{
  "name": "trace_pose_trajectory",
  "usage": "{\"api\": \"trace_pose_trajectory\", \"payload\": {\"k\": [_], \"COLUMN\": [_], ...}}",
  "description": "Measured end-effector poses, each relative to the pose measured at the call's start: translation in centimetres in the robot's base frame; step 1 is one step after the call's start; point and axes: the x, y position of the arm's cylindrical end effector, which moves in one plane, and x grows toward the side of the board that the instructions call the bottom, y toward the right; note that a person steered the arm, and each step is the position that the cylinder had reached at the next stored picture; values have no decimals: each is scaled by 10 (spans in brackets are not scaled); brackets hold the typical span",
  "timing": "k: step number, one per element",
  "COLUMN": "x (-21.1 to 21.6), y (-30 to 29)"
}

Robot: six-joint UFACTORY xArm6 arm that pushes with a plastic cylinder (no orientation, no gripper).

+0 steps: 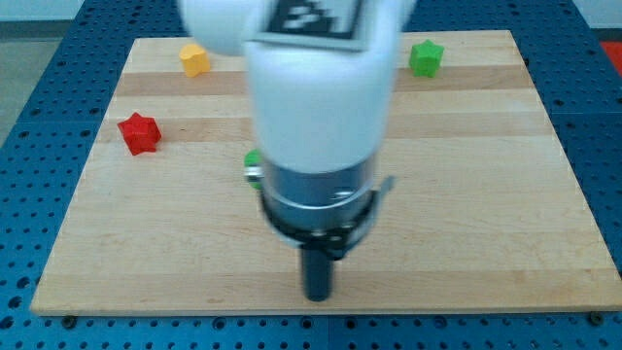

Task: Push the hexagon towards the center

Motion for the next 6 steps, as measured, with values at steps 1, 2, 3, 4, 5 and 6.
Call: {"api": "trace_pose_trajectory", "payload": {"k": [1, 2, 3, 4, 5, 6], "x": [-39, -72, -99, -103, -143, -186], "y": [-2, -2, -6, -33, 25, 91]}}
